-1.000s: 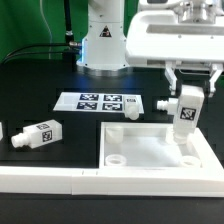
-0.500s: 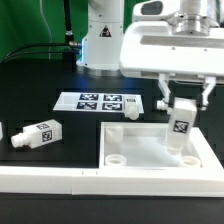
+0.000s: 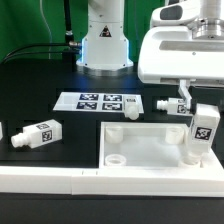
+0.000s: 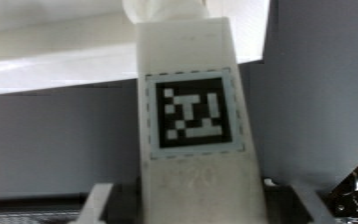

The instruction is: Assemble one leg

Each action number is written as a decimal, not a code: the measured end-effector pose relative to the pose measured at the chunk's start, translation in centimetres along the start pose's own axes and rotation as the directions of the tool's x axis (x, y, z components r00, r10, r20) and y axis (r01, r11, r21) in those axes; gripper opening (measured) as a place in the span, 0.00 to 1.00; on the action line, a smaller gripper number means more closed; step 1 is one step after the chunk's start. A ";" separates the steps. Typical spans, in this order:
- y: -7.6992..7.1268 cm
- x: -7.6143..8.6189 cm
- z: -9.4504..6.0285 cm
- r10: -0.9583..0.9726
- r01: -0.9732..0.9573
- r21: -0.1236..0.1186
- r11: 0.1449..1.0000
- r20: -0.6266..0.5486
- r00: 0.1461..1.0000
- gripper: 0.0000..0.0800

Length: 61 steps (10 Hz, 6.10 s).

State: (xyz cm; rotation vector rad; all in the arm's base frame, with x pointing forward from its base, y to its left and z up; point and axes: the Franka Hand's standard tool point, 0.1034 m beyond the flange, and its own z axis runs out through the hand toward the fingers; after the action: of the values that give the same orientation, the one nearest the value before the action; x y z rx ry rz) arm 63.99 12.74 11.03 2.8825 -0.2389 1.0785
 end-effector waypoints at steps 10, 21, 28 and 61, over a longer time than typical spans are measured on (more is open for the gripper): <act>1.5 -0.7 0.8 -0.021 0.021 -0.024 0.999 -0.016 1.000 0.36; 1.6 -1.2 0.9 -0.024 0.024 -0.025 0.999 -0.003 1.000 0.80; 2.1 0.4 0.6 0.104 -0.106 -0.016 0.994 0.380 0.919 0.81; 1.8 -1.2 1.9 0.702 -0.615 -0.342 0.711 0.385 0.599 0.80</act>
Offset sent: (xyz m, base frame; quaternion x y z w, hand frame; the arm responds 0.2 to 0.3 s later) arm 0.0026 -0.0116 -0.0074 0.0074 0.0105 -0.0043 0.9999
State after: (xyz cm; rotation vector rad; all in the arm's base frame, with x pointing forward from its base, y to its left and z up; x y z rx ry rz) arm 64.03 10.89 8.86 2.8685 -1.4588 0.2538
